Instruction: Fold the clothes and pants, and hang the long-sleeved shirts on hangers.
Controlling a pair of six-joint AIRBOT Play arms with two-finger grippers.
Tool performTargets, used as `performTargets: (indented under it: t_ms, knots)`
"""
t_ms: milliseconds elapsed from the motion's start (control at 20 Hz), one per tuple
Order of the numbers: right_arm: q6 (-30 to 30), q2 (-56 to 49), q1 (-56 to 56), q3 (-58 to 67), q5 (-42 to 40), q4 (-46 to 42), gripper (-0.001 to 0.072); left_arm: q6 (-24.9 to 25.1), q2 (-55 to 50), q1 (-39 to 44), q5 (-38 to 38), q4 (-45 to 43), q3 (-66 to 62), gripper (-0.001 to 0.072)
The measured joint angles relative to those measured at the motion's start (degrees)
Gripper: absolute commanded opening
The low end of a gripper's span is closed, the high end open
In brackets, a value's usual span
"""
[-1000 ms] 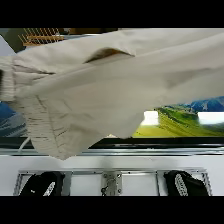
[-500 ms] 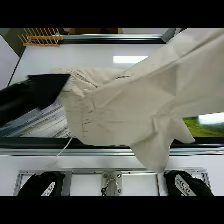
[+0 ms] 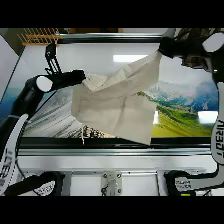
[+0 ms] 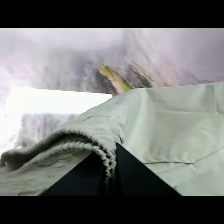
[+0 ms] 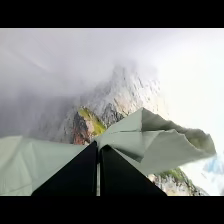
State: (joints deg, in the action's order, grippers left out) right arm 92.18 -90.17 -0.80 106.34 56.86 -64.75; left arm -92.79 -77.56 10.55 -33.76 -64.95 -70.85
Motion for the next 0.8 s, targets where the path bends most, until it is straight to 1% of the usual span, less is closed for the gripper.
performTargets:
  t_ms: [150,300,400,500,600,800]
  knots:
    - [0.63,-1.29,-0.74,0.0,0.31,-1.57,0.0004,-0.2,-7.54,-3.74,-1.42,1.14,-5.18,0.0019]
    - [0.83,0.26,-1.4,-0.37,5.42,-4.96,0.0004,0.04,-11.56,-7.58,-6.86,3.48,-9.84,0.0019]
    - [0.83,2.67,-2.4,-2.73,9.42,-7.87,0.0004,0.92,-12.66,-9.94,-11.28,4.15,-11.23,0.002]
    - [0.92,6.19,-3.8,-7.82,12.02,-10.71,0.0004,2.36,-13.25,-12.04,-16.26,4.66,-11.26,0.0019]
    - [1.99,10.49,-5.42,-15.04,12.7,-12.7,0.0004,3.93,-13.51,-13.57,-20.06,5.16,-9.66,0.0019]
    - [4.11,18.14,-9.33,-32.54,10.27,-14.86,0.0004,5.92,-13.77,-15.08,-23.61,4.94,-3.43,0.0019]
